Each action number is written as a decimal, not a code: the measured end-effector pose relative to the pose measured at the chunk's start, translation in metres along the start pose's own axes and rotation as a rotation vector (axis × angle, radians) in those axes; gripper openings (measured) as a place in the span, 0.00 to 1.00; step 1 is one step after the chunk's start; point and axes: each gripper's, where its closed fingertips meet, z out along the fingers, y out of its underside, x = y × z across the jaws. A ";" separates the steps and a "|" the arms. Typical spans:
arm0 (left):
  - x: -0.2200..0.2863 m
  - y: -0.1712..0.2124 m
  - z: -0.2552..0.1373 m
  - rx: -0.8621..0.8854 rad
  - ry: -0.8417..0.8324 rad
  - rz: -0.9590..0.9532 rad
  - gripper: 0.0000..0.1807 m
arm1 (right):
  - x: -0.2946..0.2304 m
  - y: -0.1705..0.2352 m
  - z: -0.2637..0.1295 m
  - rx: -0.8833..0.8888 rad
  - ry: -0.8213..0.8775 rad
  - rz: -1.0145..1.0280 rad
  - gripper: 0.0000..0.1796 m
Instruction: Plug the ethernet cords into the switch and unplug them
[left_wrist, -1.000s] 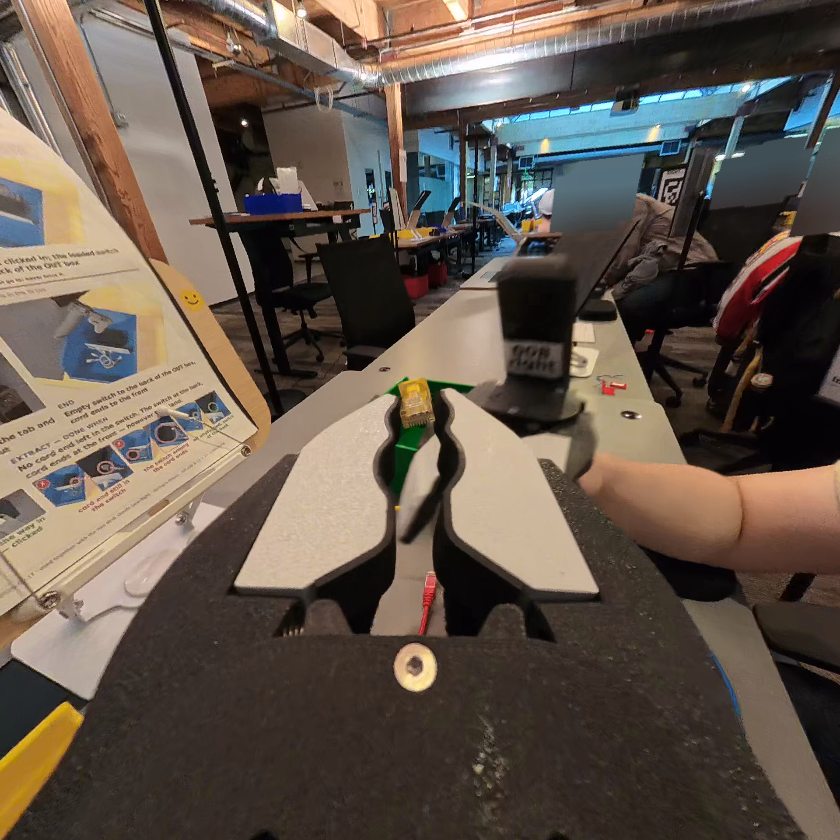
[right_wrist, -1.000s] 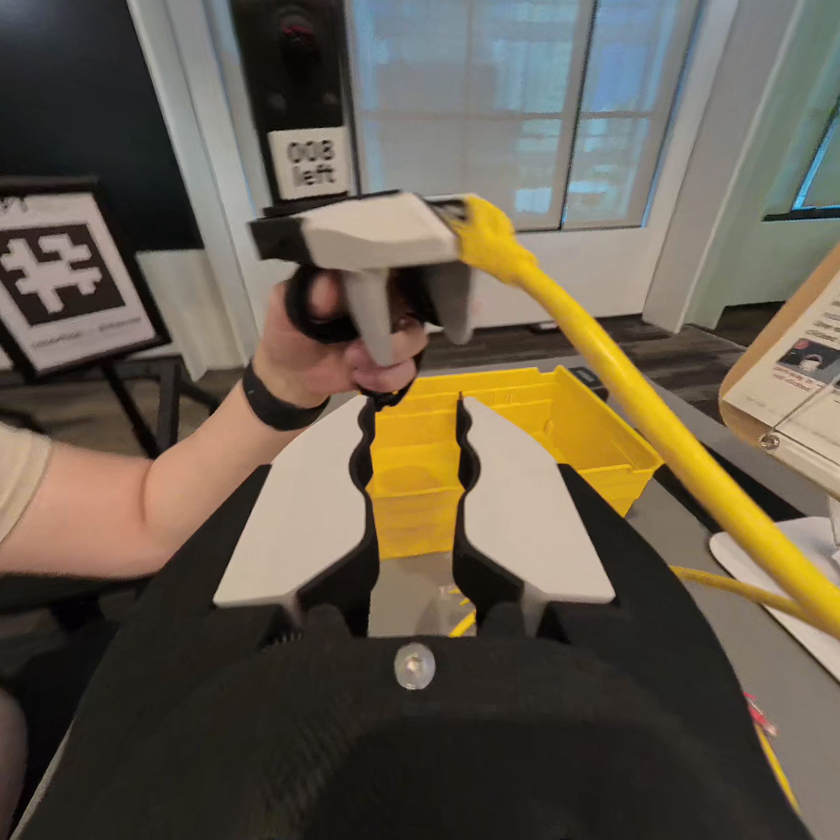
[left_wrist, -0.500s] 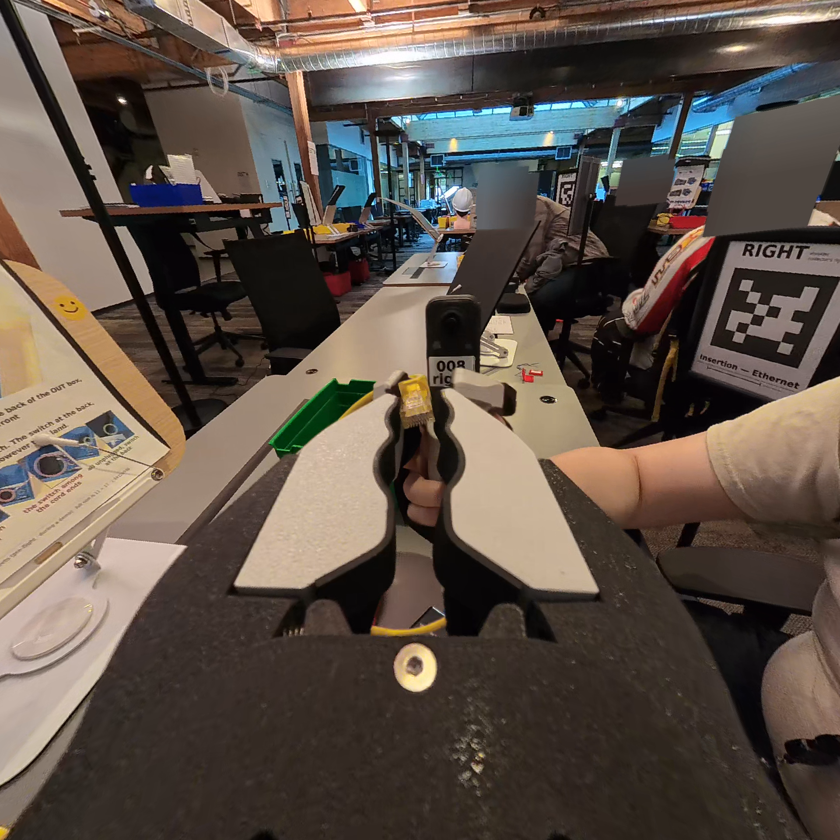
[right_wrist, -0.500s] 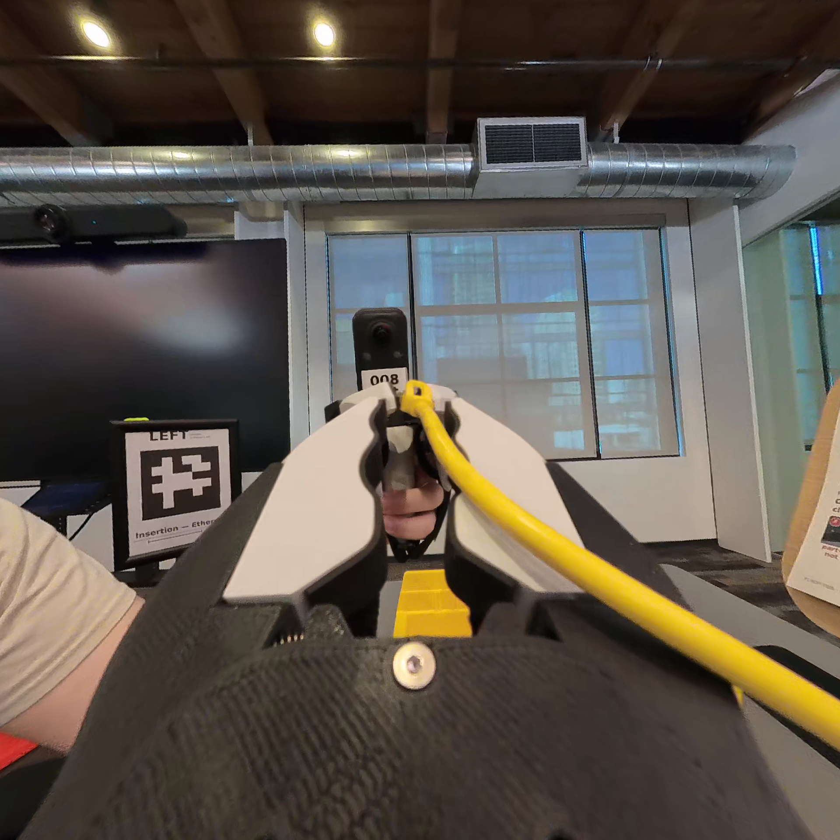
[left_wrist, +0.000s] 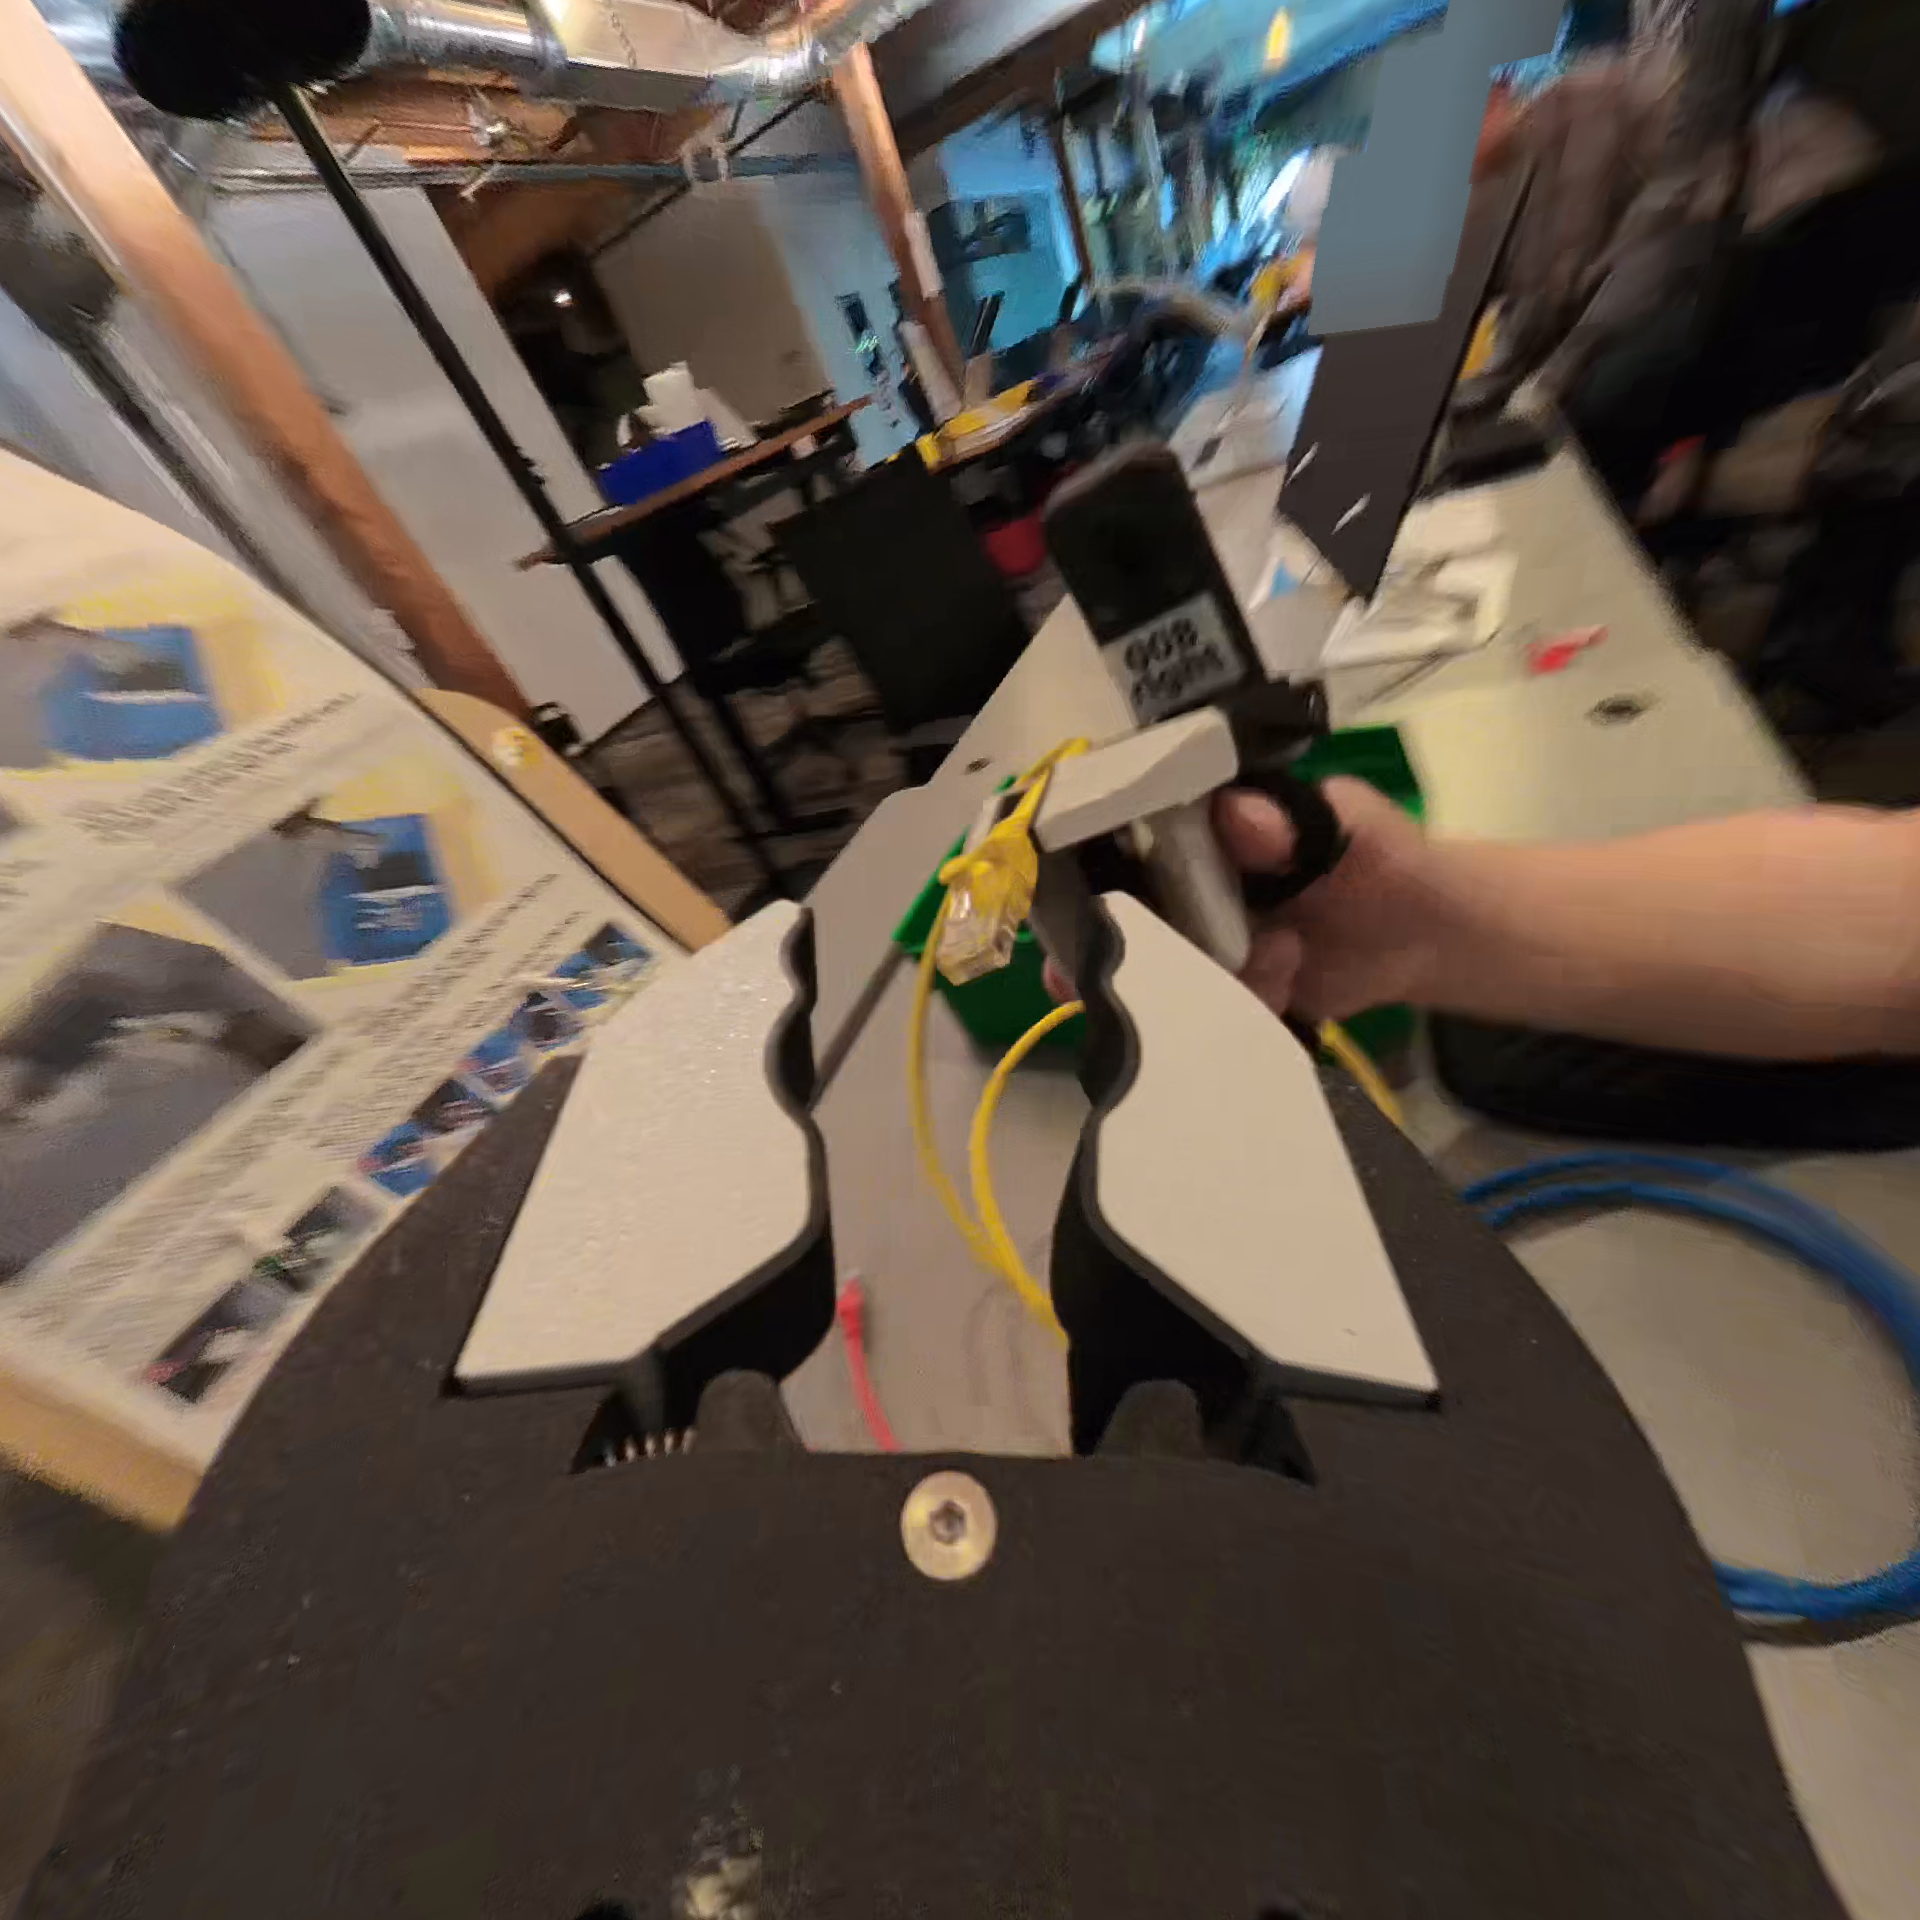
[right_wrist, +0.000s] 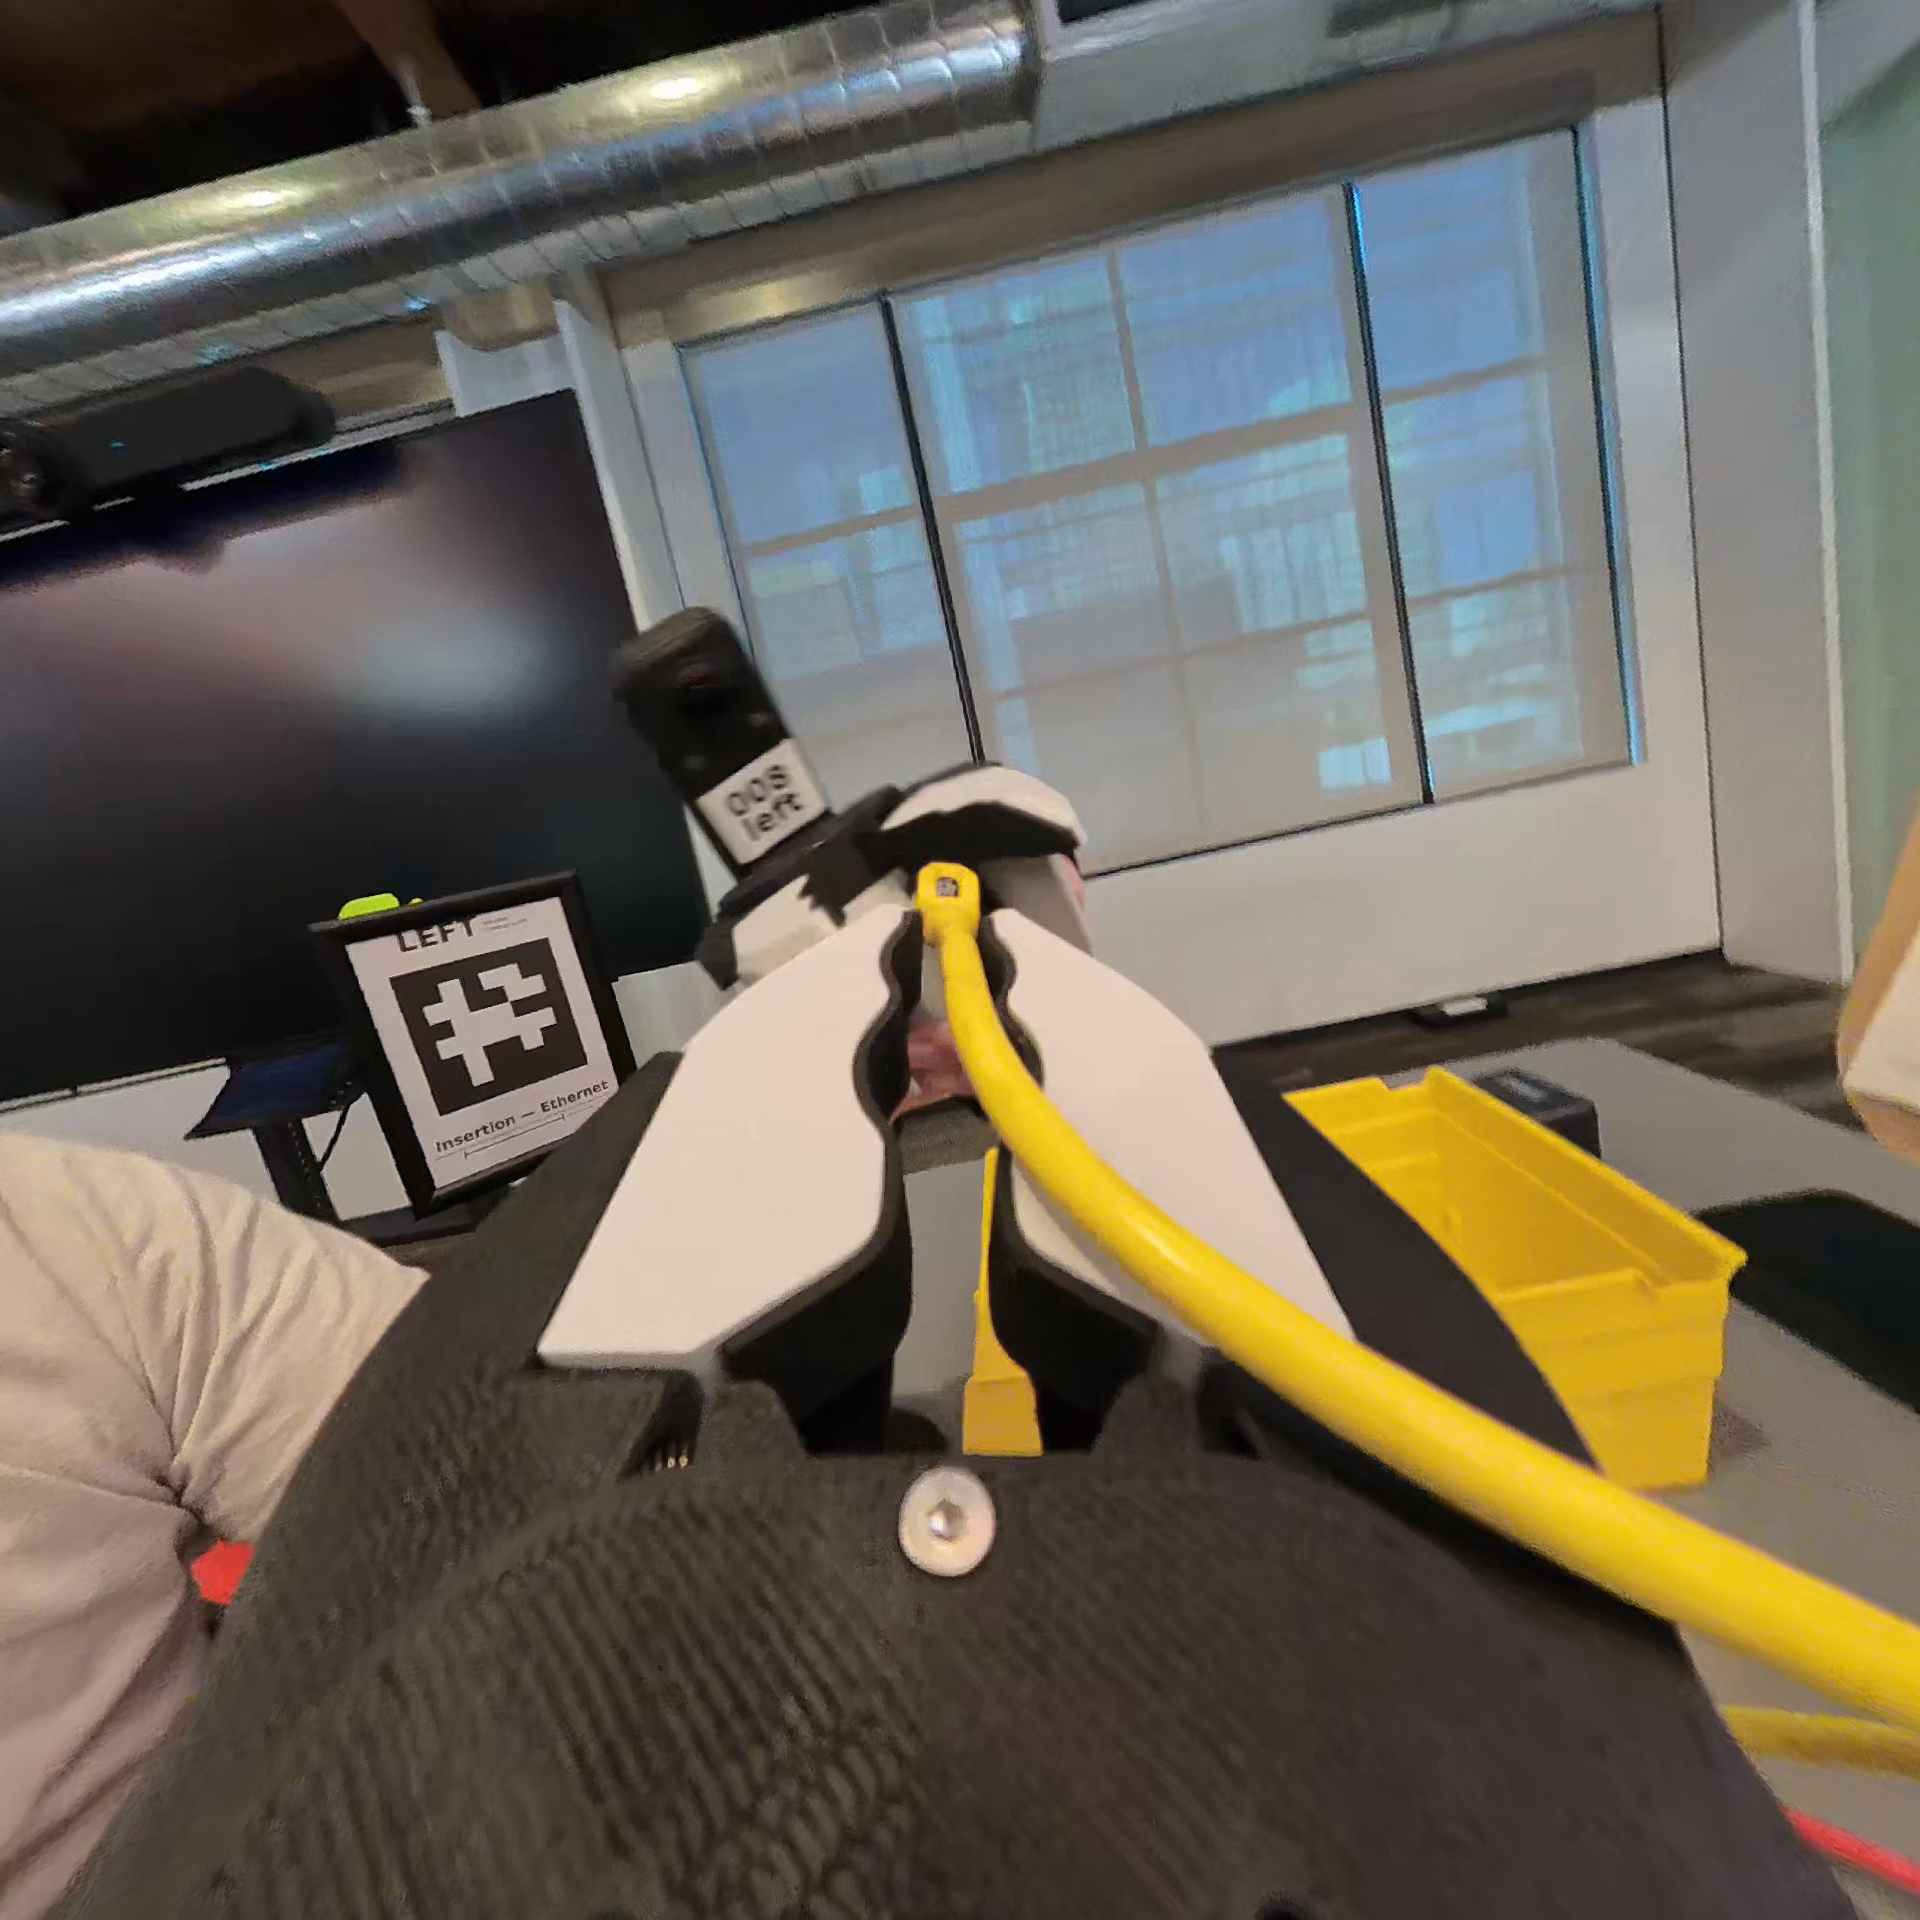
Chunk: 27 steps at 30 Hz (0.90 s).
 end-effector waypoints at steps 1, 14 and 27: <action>-0.001 0.004 0.000 -0.042 -0.042 0.081 0.27 | 0.002 0.001 0.000 -0.018 0.009 0.031 0.06; -0.010 0.025 0.014 -0.215 -0.290 0.644 0.08 | 0.013 0.014 -0.001 -0.149 0.094 0.123 0.06; 0.004 0.032 0.011 -0.226 -0.177 0.650 0.08 | 0.007 0.025 -0.003 -0.243 0.031 0.056 0.07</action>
